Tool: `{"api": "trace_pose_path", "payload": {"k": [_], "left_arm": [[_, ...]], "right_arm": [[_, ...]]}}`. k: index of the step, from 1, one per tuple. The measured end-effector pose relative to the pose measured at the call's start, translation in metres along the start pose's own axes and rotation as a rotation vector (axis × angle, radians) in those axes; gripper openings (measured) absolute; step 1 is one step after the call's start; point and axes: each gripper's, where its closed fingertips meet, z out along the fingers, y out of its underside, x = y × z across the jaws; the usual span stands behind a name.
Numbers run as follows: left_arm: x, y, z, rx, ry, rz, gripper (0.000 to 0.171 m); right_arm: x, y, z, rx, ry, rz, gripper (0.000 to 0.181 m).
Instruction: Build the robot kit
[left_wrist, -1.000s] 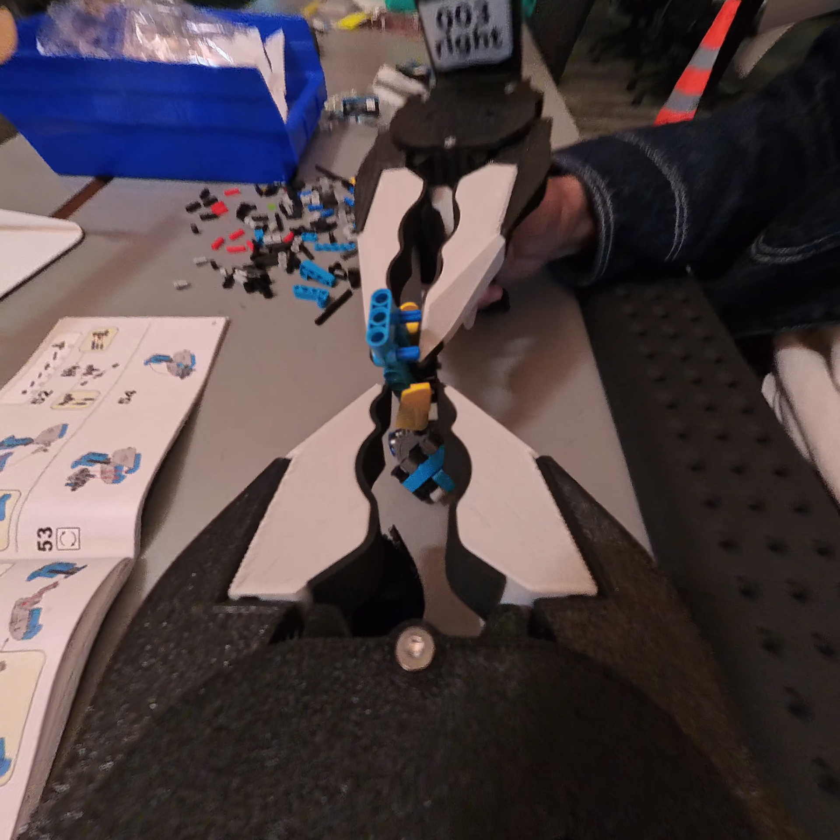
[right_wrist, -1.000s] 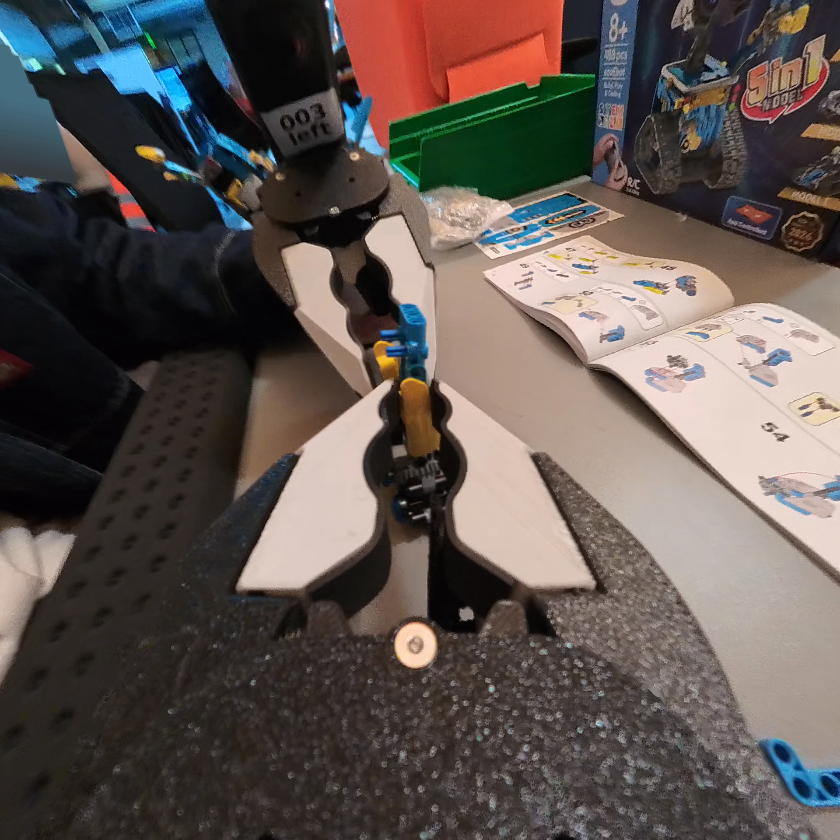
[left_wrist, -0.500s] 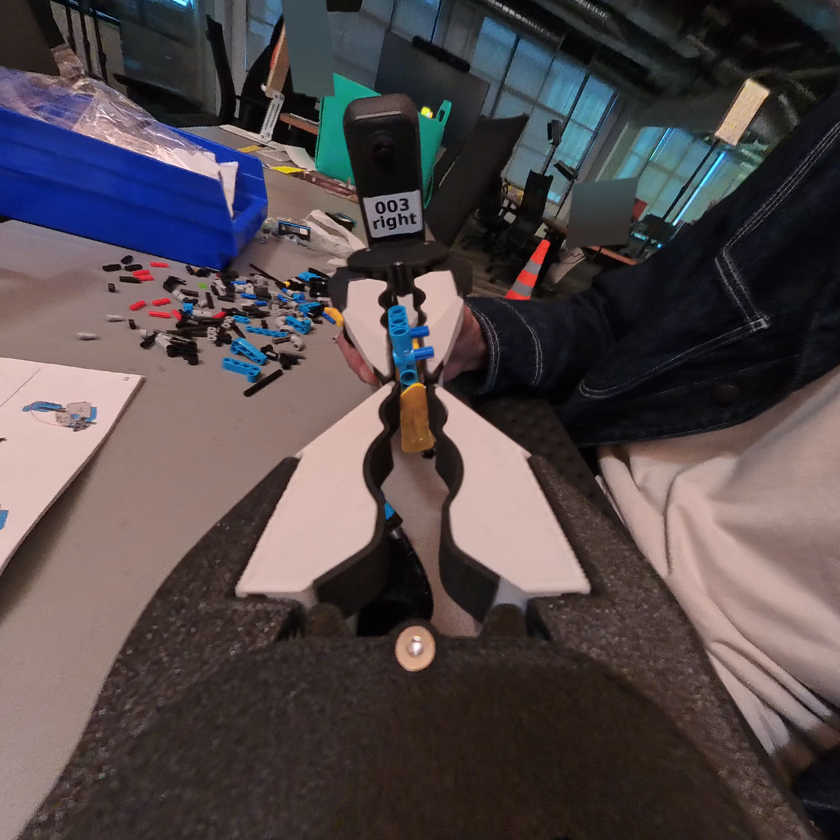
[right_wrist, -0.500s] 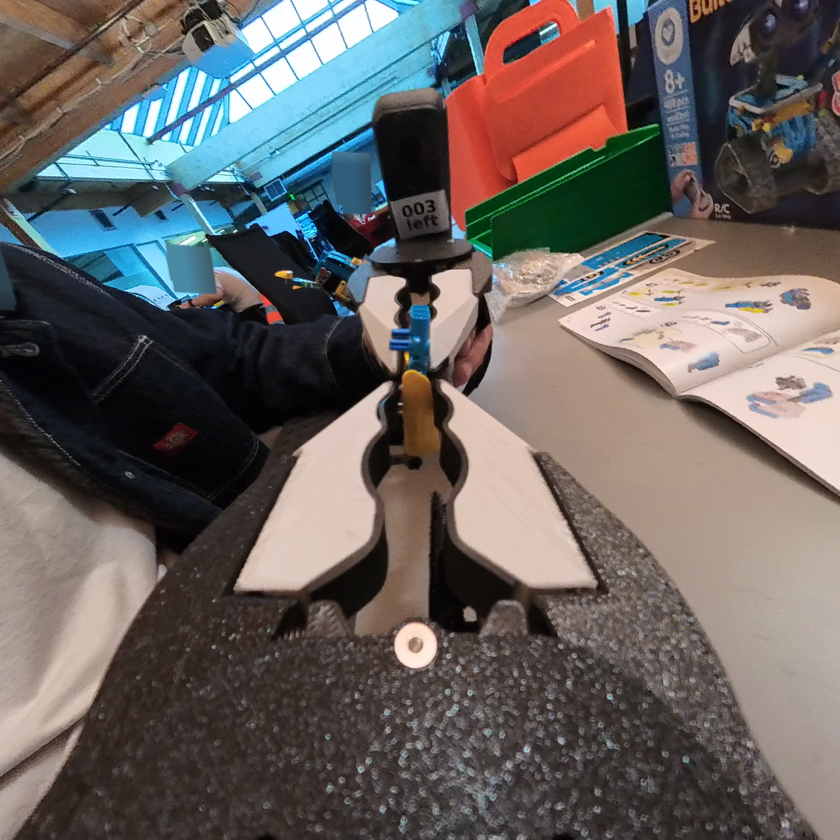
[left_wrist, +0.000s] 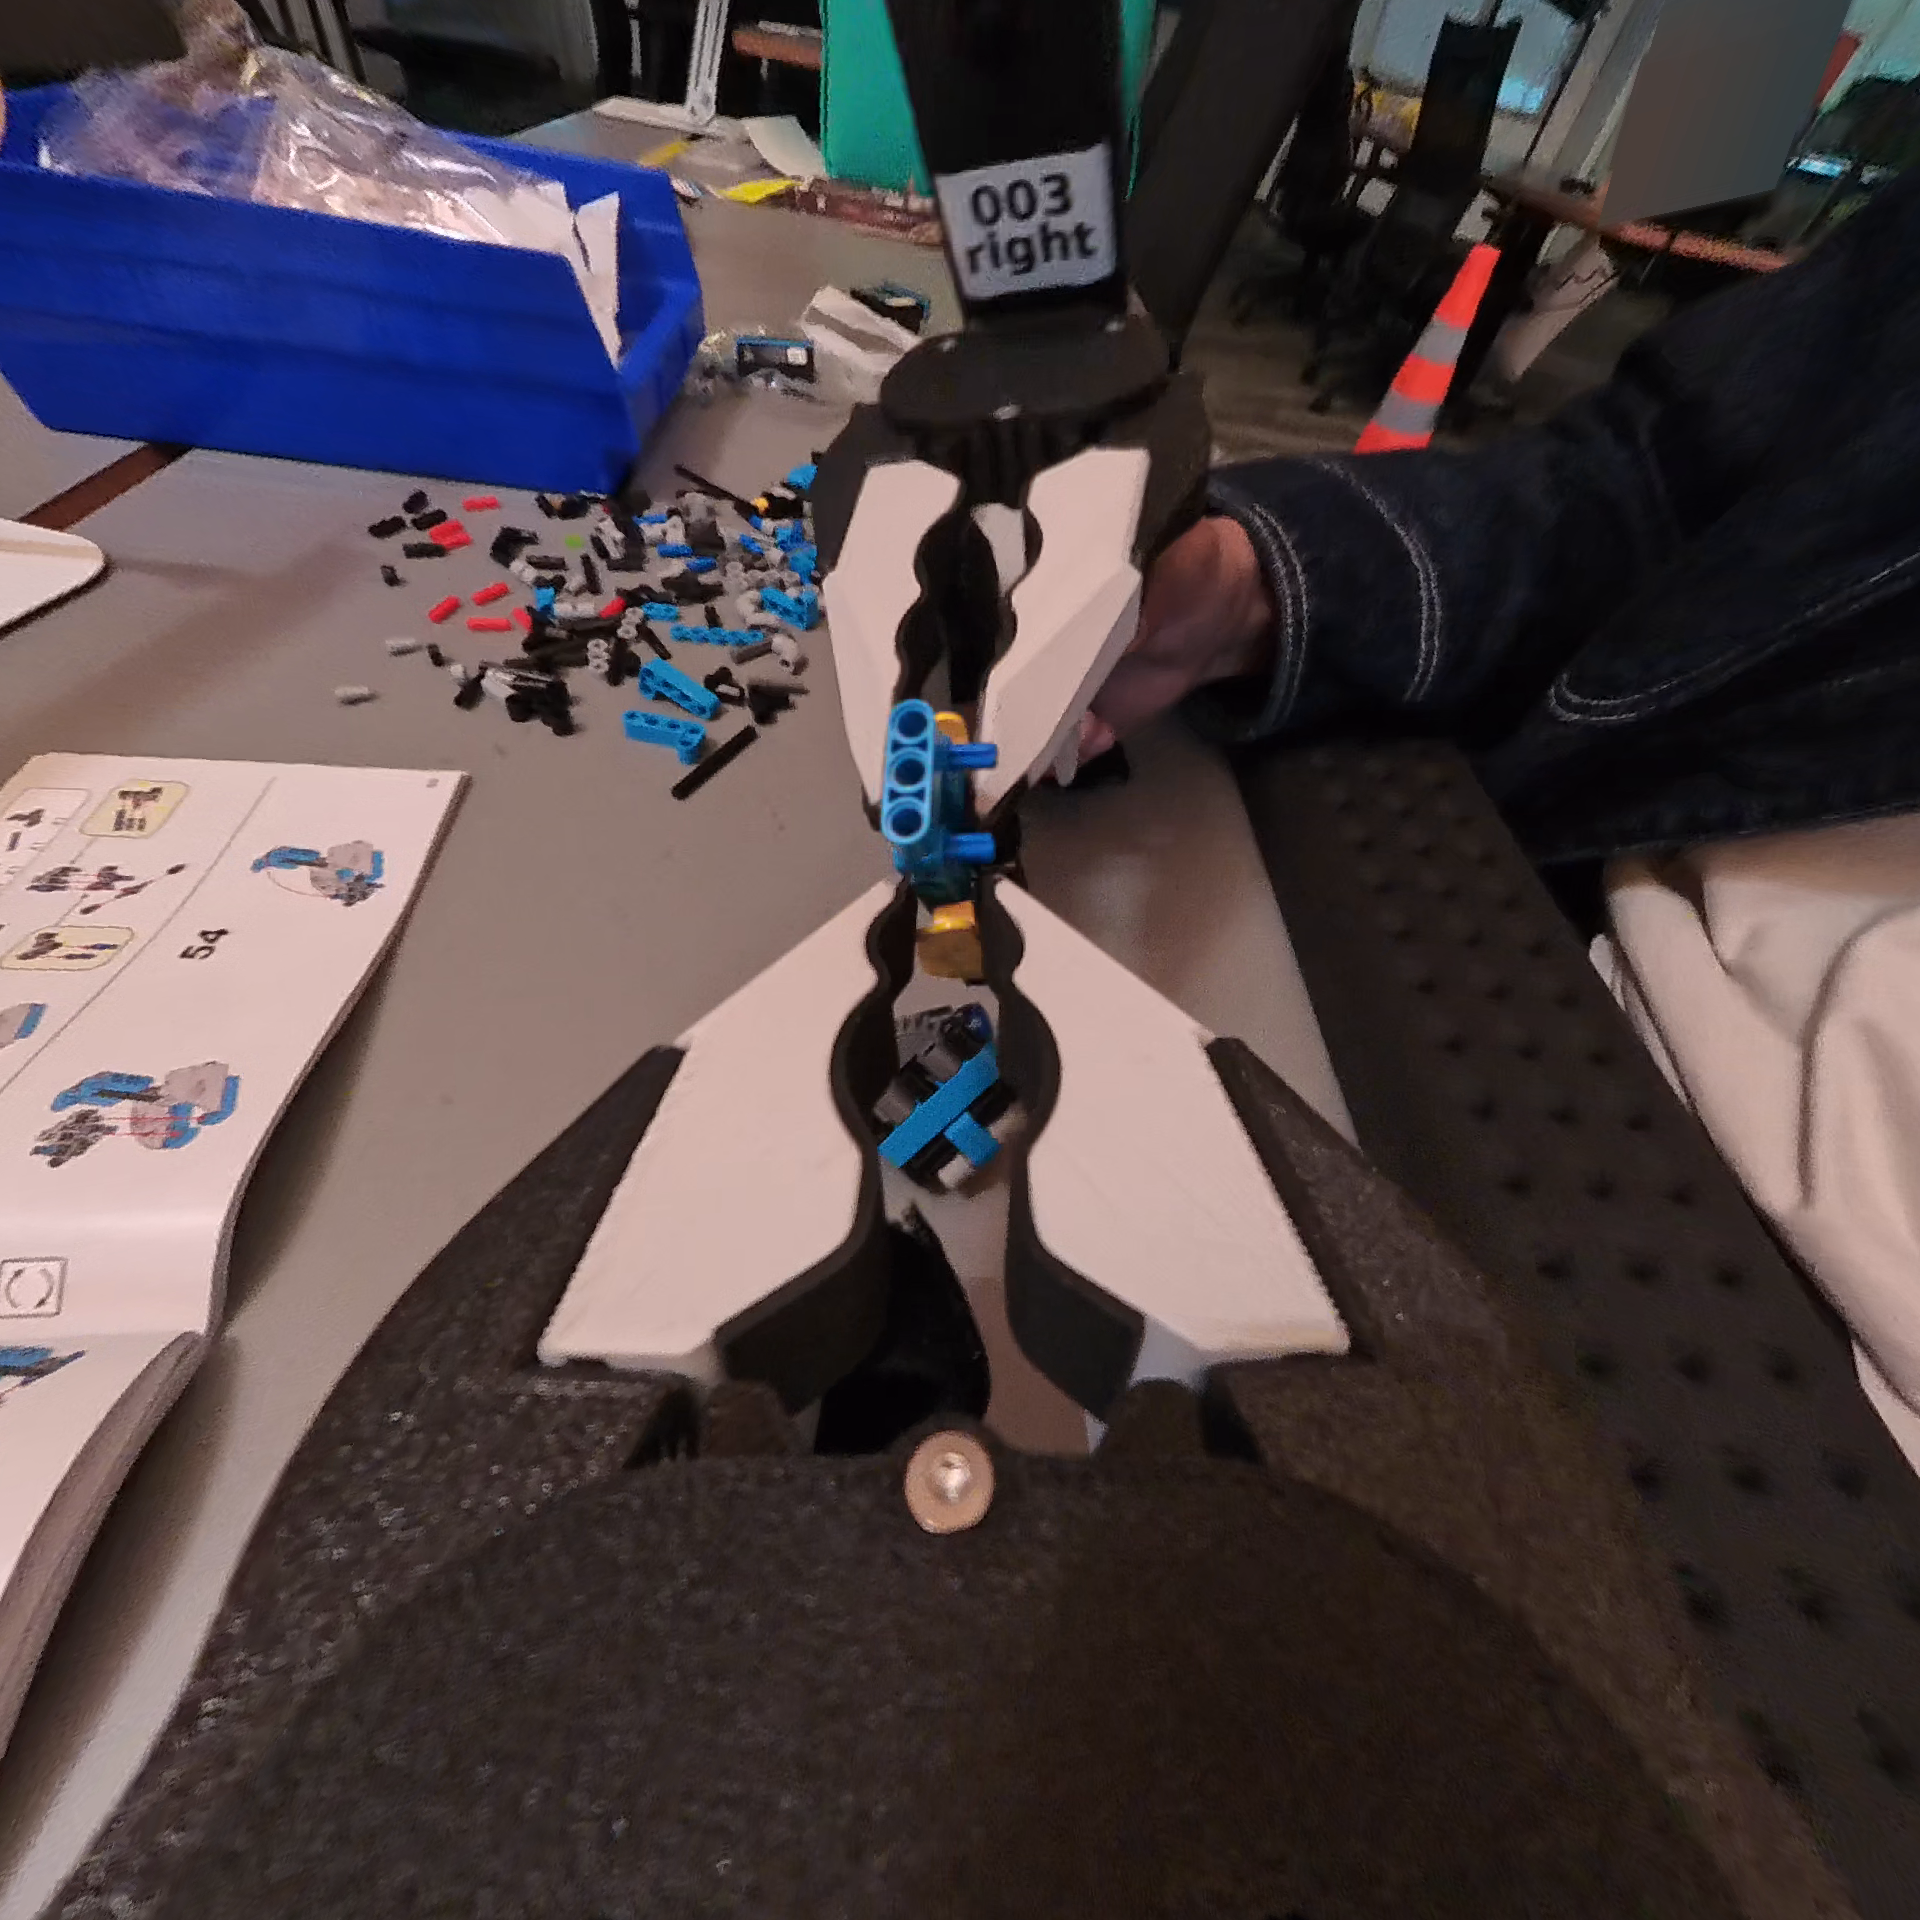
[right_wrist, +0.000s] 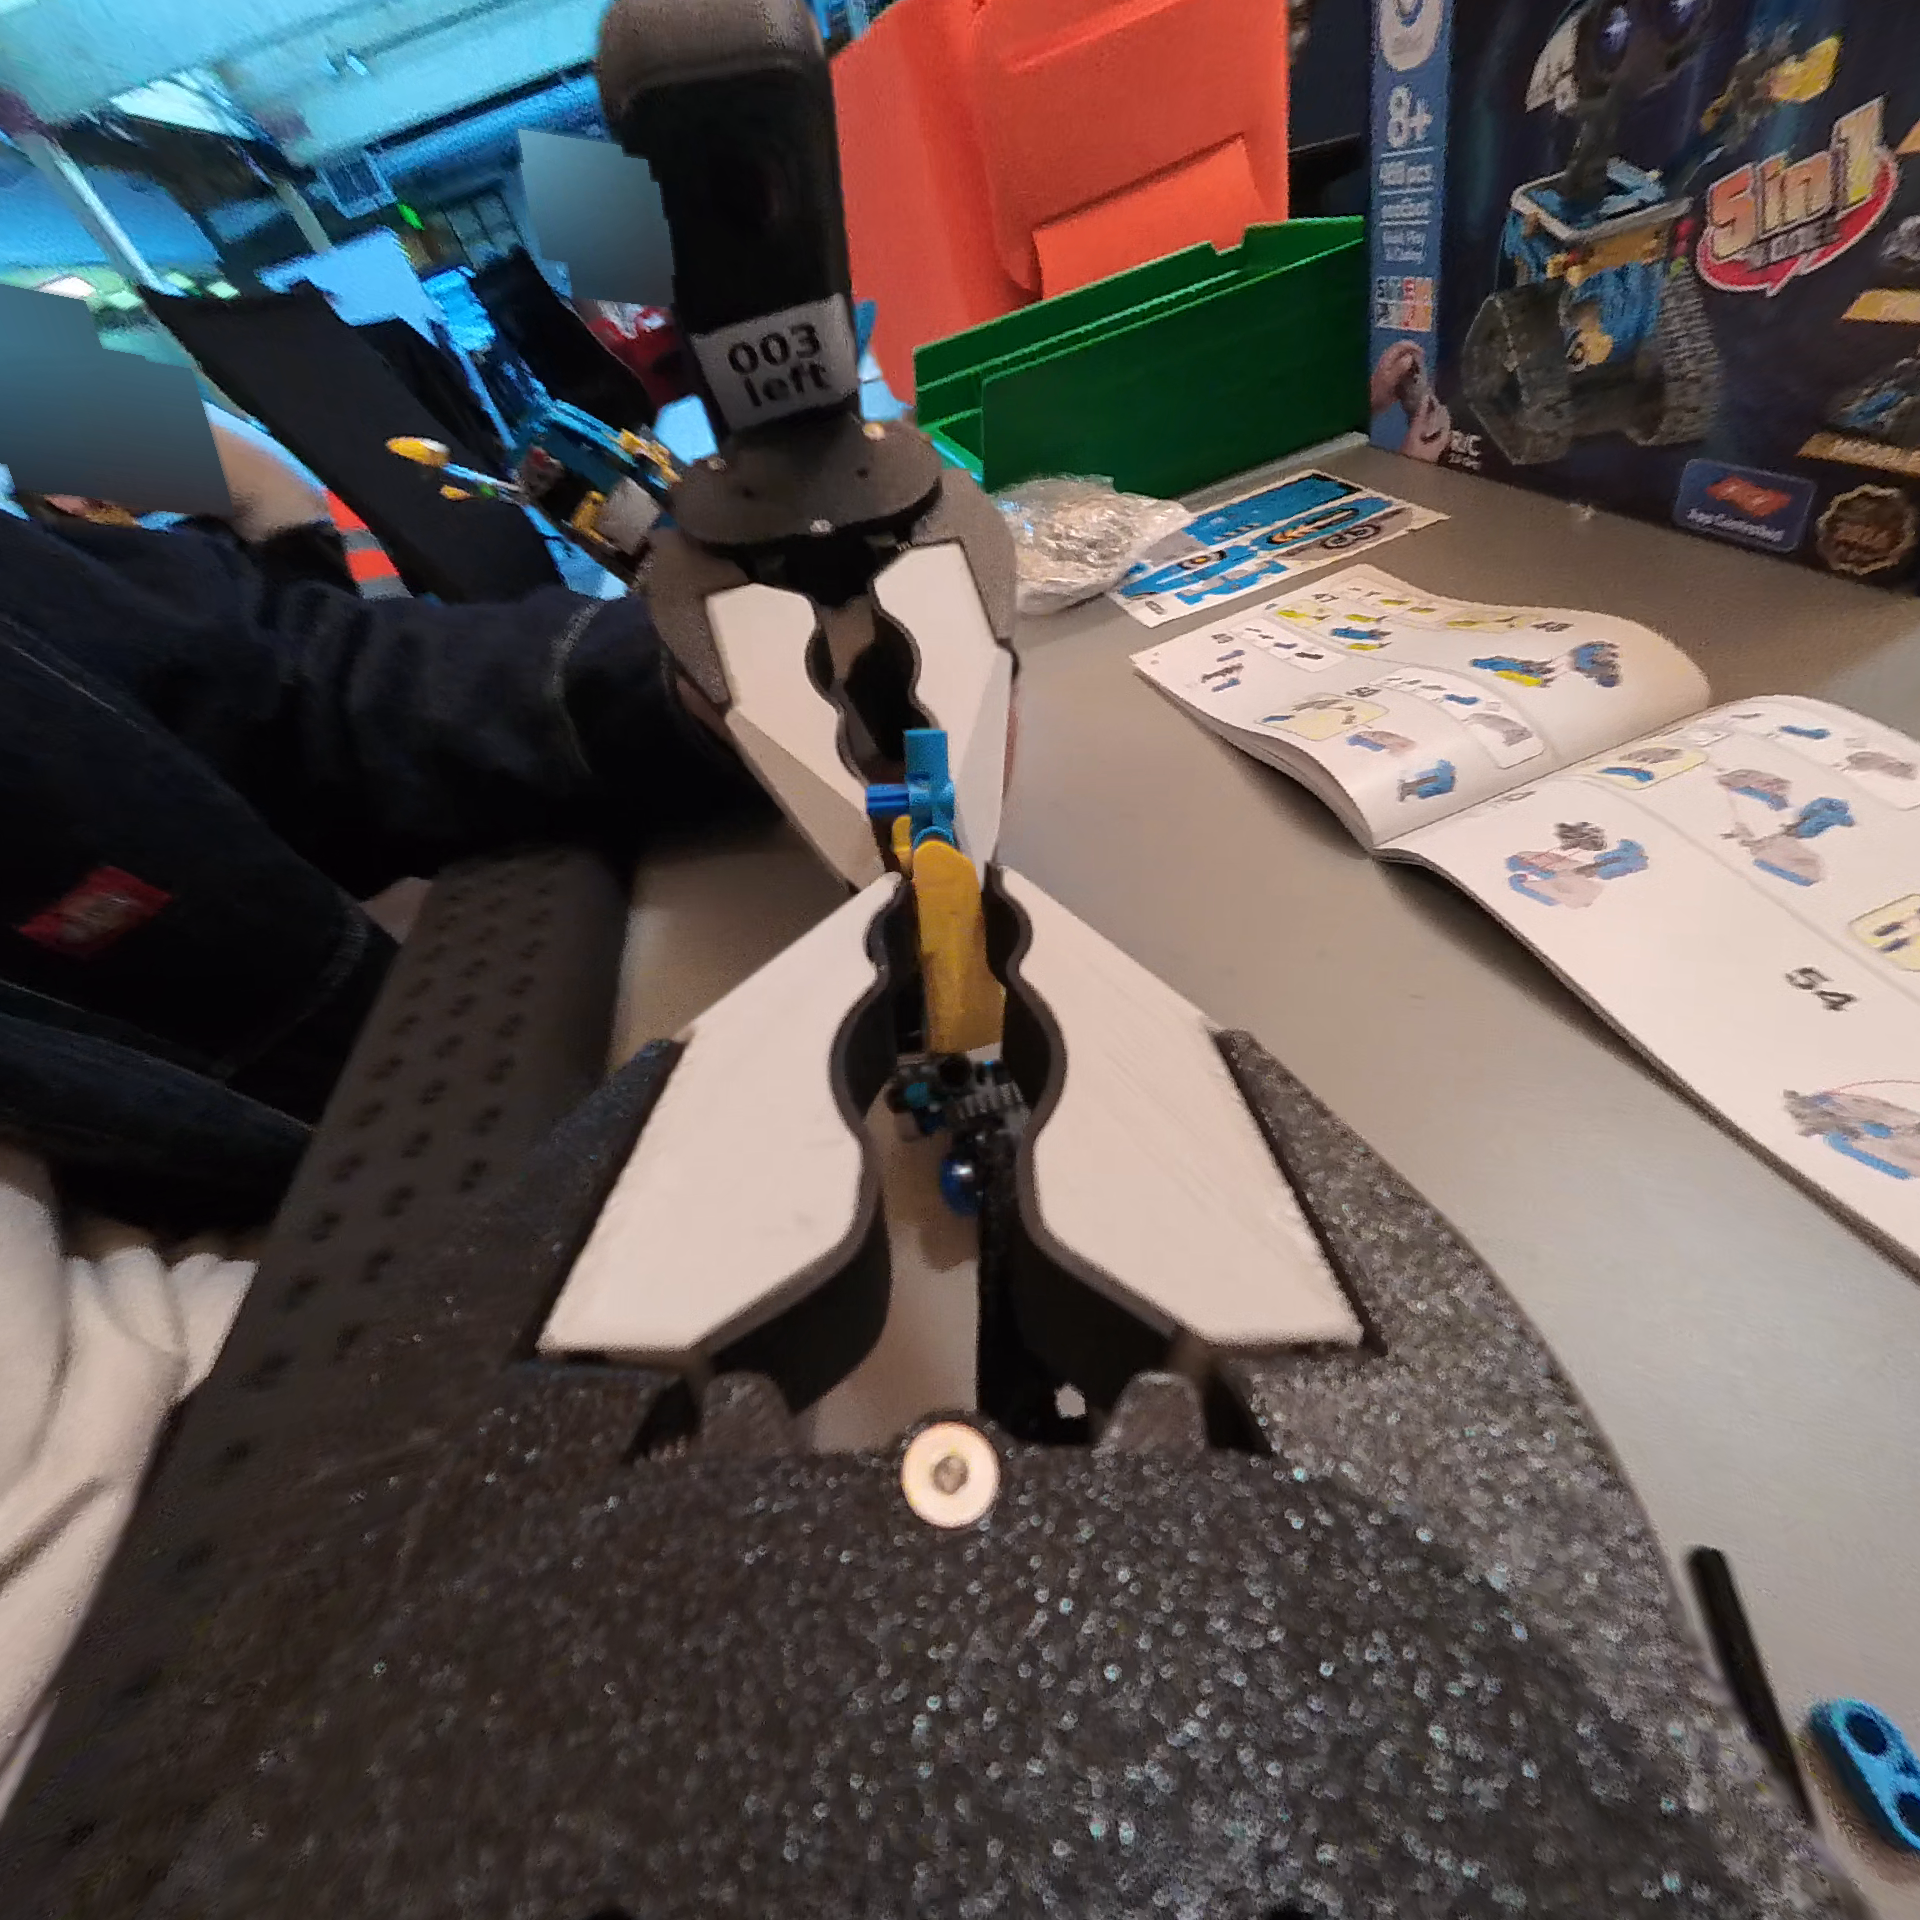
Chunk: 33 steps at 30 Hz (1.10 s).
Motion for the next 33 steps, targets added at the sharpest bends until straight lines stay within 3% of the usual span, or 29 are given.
{"api": "trace_pose_path", "payload": {"k": [1, 5, 8, 13, 17, 24, 29, 33], "left_arm": [[-0.005, 0.002, -0.001, -0.018, -0.027, 0.013, 0.011], [-0.028, 0.018, -0.010, -0.100, -0.187, 0.179, 0.010], [-0.034, 0.019, -0.012, -0.096, -0.235, 0.235, 0.011], [-0.031, 0.030, -0.009, -0.132, -0.180, 0.185, 0.011], [-0.027, 0.042, -0.004, -0.178, -0.141, 0.161, 0.011], [-0.022, 0.041, -0.003, -0.177, -0.120, 0.174, 0.011], [-0.025, 0.036, -0.005, -0.150, -0.140, 0.181, 0.010], [-0.025, 0.025, -0.009, -0.093, -0.148, 0.184, 0.010]], "right_arm": [[0.003, 0.003, 0.001, -0.016, 0.025, -0.013, 0.014], [0.008, 0.023, -0.003, -0.149, 0.114, -0.002, 0.054], [-0.002, 0.054, 0.004, -0.335, 0.272, -0.169, 0.058], [-0.018, 0.061, 0.019, -0.402, 0.494, -0.348, 0.049], [-0.018, 0.074, 0.026, -0.471, 0.488, -0.411, 0.047], [-0.011, 0.073, 0.013, -0.464, 0.499, -0.414, 0.036], [-0.006, 0.075, 0.003, -0.459, 0.489, -0.410, 0.047], [-0.013, 0.065, -0.003, -0.416, 0.397, -0.476, 0.055]]}}
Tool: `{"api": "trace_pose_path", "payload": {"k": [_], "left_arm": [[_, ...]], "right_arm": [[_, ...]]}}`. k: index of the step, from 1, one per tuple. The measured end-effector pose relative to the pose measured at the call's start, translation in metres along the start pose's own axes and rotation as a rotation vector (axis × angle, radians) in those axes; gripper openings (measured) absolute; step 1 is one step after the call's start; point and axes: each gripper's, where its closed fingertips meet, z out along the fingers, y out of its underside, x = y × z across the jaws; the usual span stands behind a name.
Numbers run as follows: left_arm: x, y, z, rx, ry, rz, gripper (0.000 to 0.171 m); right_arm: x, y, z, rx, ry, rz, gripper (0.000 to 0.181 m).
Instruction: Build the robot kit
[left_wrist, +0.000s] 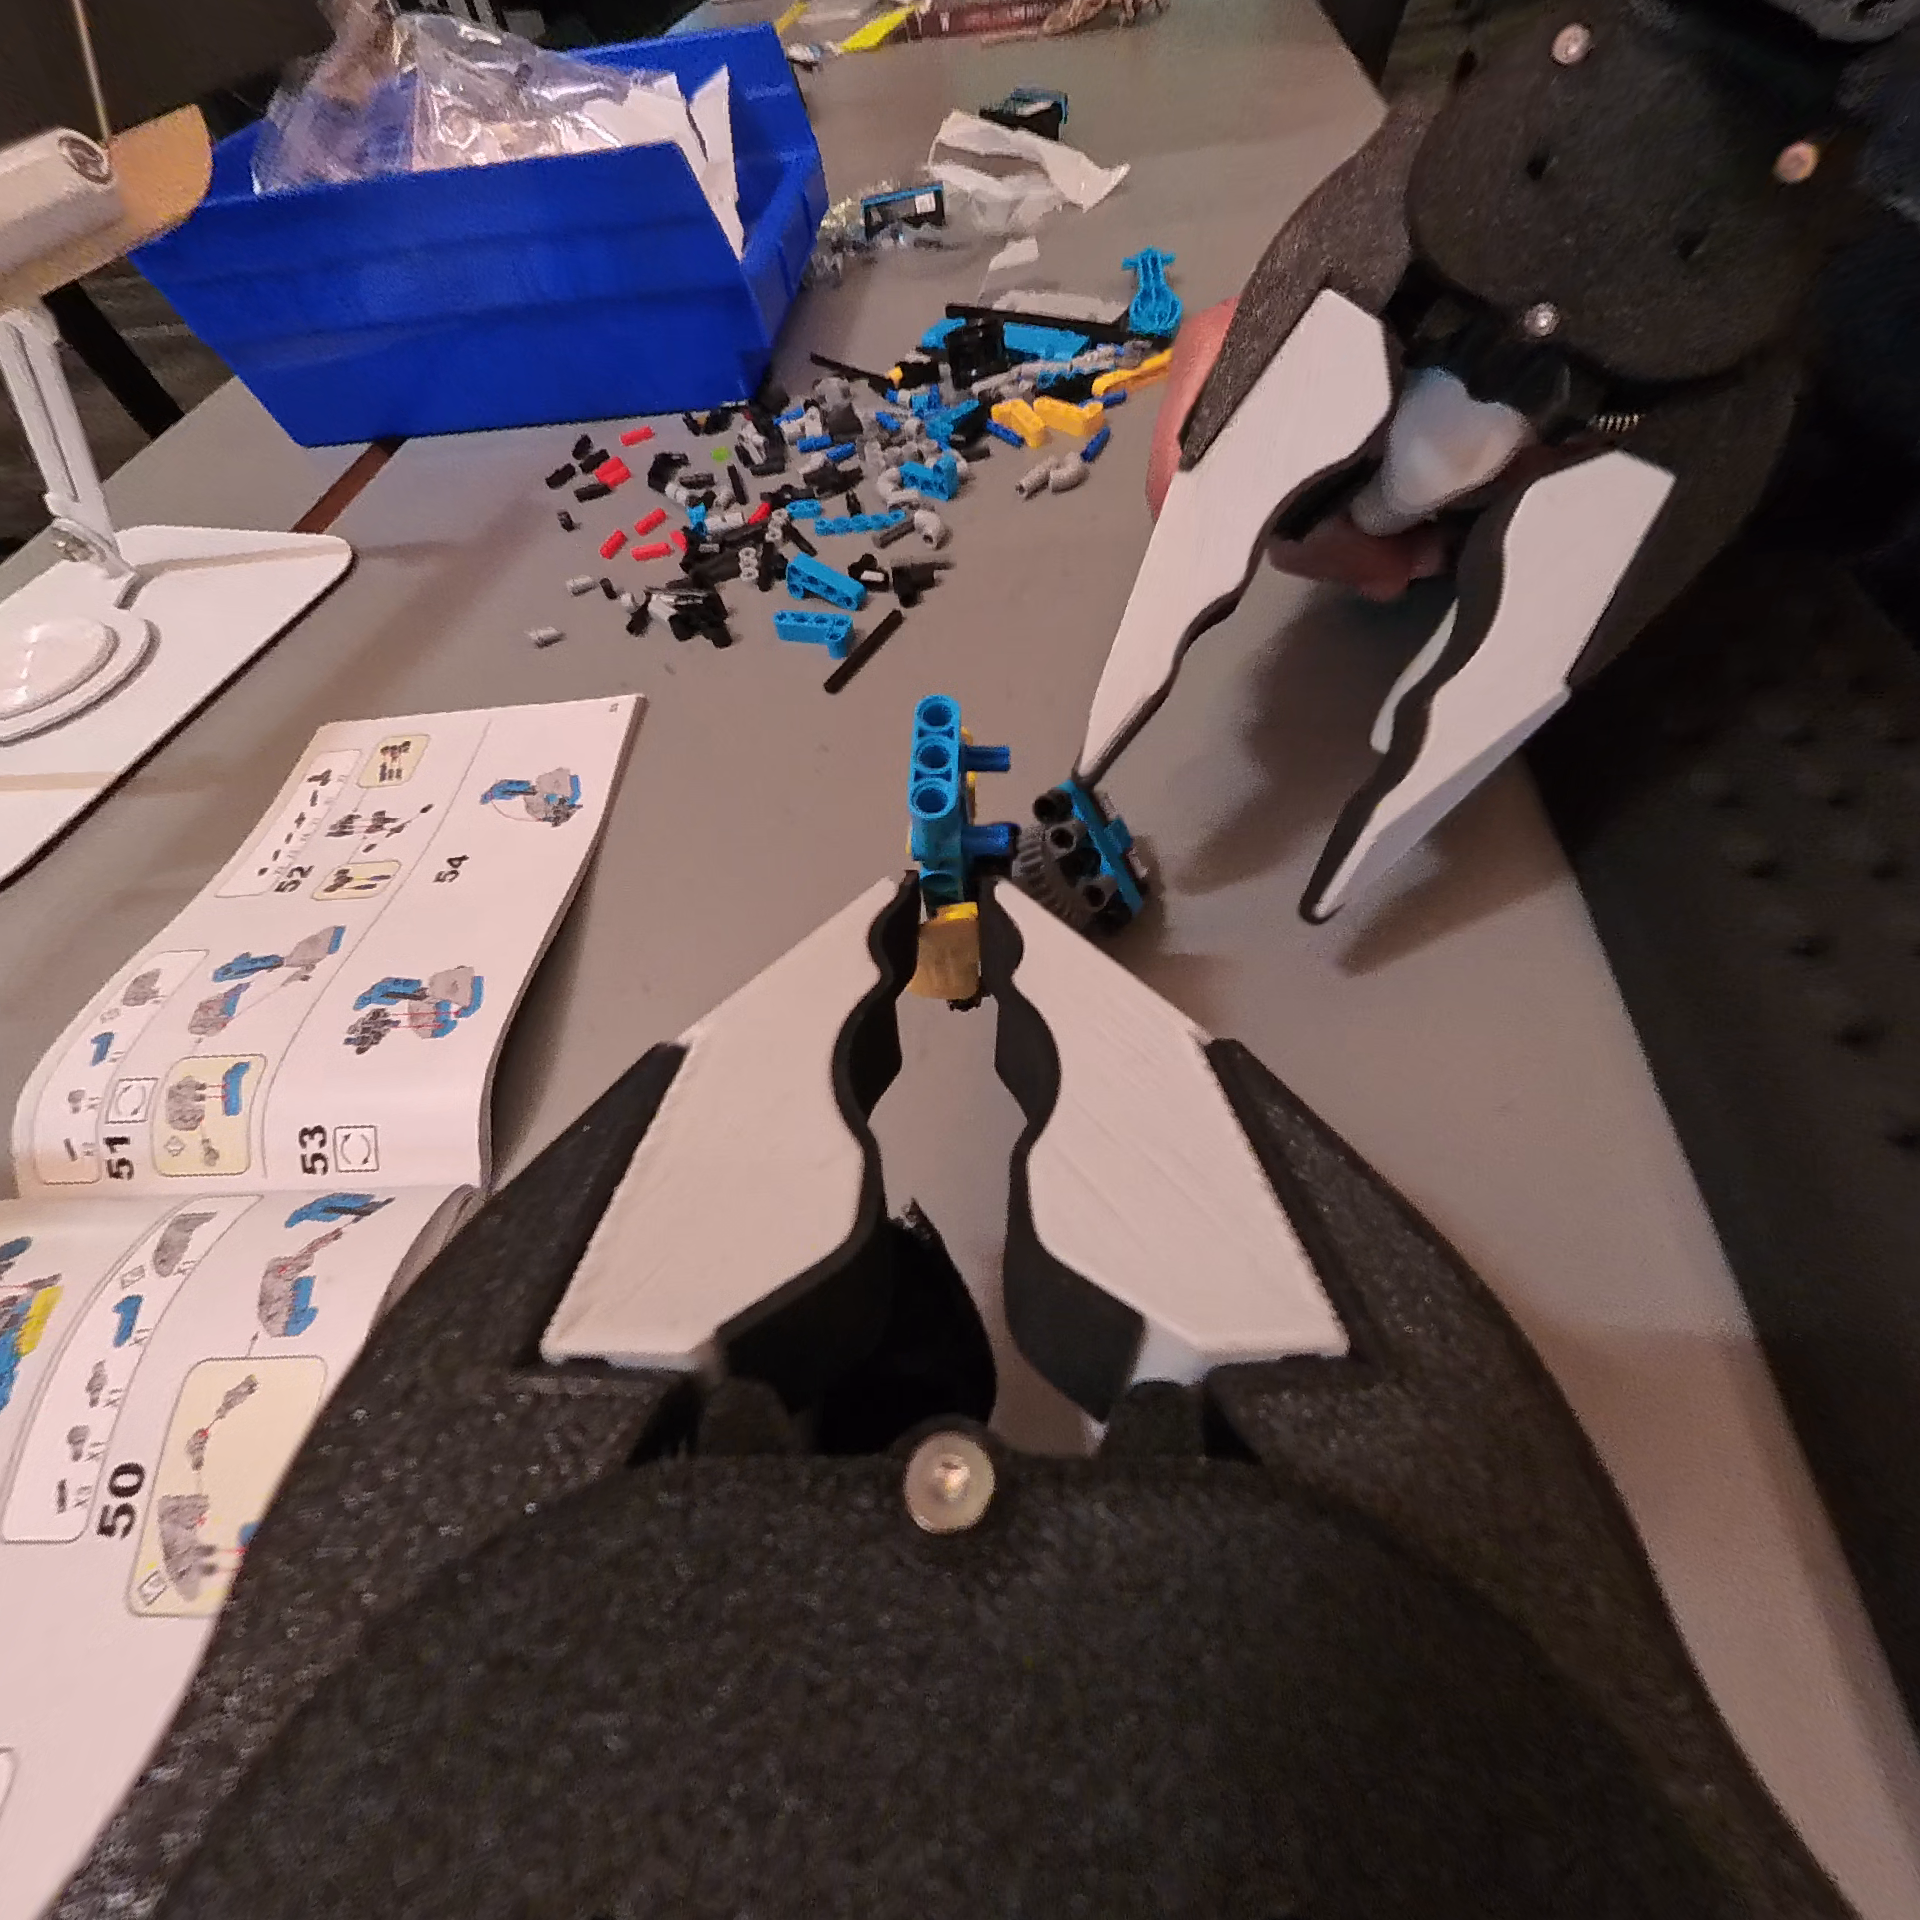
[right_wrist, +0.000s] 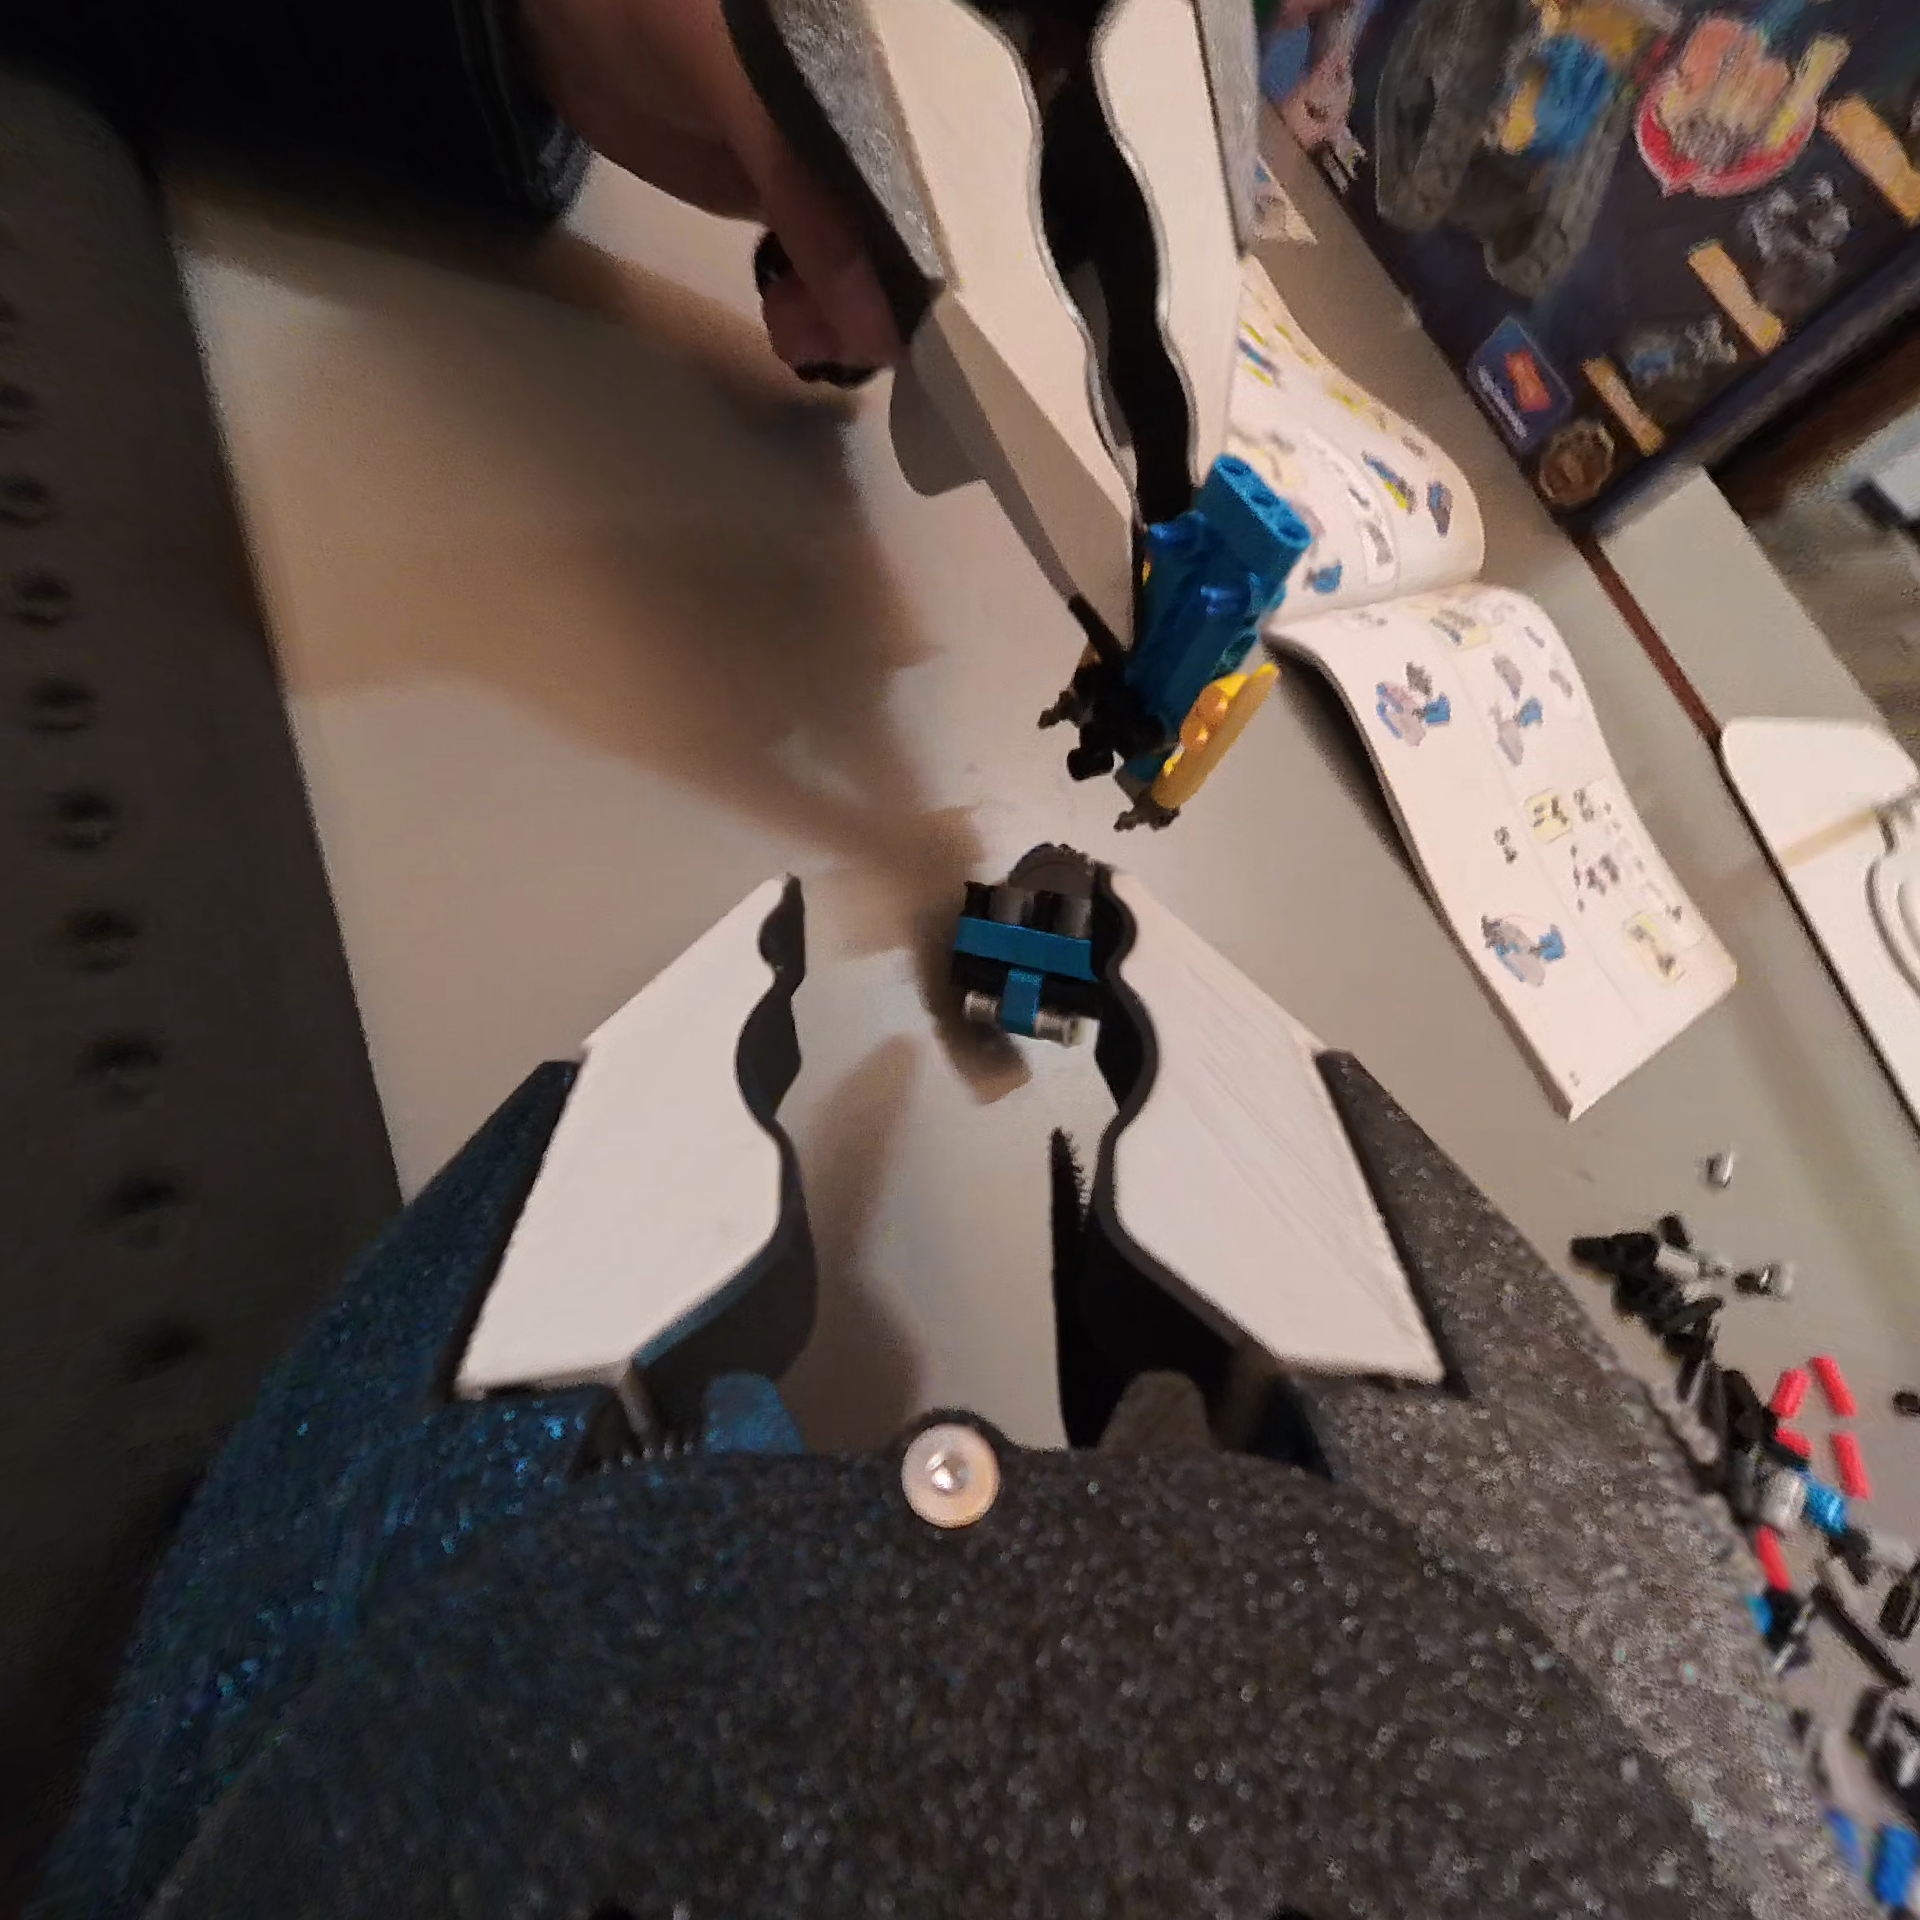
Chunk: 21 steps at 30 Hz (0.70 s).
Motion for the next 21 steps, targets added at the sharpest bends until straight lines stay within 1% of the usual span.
{"api": "trace_pose_path", "payload": {"k": [2, 3, 5, 6, 7, 8, 9, 10, 12, 14, 16, 18, 21], "left_arm": [[0.005, -0.001, 0.001, 0.007, 0.021, -0.005, 0.010], [0.007, -0.002, 0.002, 0.012, 0.031, -0.004, 0.010], [0.012, -0.002, 0.005, 0.011, 0.045, -0.006, 0.010], [0.011, -0.001, 0.006, 0.002, 0.037, -0.002, 0.011], [0.011, 0.000, 0.008, -0.004, 0.025, 0.009, 0.011], [0.010, 0.000, 0.008, -0.002, 0.011, 0.019, 0.011], [0.008, -0.001, 0.007, 0.006, -0.004, 0.028, 0.011], [0.008, -0.004, 0.007, 0.018, -0.017, 0.035, 0.011], [0.008, -0.008, 0.005, 0.040, -0.027, 0.045, 0.011], [0.007, -0.011, 0.005, 0.059, -0.033, 0.047, 0.011], [0.008, -0.012, 0.006, 0.068, -0.023, 0.038, 0.011], [0.010, -0.011, 0.007, 0.063, -0.017, 0.041, 0.011], [0.010, -0.011, 0.008, 0.057, -0.030, 0.061, 0.011]], "right_arm": [[0.006, 0.007, -0.005, -0.029, -0.045, -0.094, 0.059], [0.006, 0.014, -0.007, -0.052, -0.098, -0.155, 0.060], [0.015, 0.023, -0.010, -0.078, -0.149, -0.268, 0.049], [0.022, 0.025, -0.010, -0.095, -0.157, -0.287, 0.042], [0.027, 0.025, -0.008, -0.116, -0.171, -0.241, 0.042], [0.024, 0.025, -0.006, -0.125, -0.235, -0.138, 0.048], [0.023, 0.024, -0.003, -0.132, -0.283, -0.010, 0.048], [0.026, 0.023, -0.001, -0.118, -0.287, 0.099, 0.045], [0.026, 0.023, 0.000, -0.071, -0.328, 0.294, 0.034], [0.023, 0.022, 0.000, -0.033, -0.407, 0.470, 0.033], [0.026, 0.018, 0.000, 0.017, -0.446, 0.607, 0.030], [0.026, 0.010, -0.002, 0.070, -0.489, 0.674, 0.028], [0.023, 0.013, 0.003, 0.041, -0.466, 0.625, 0.028]]}}
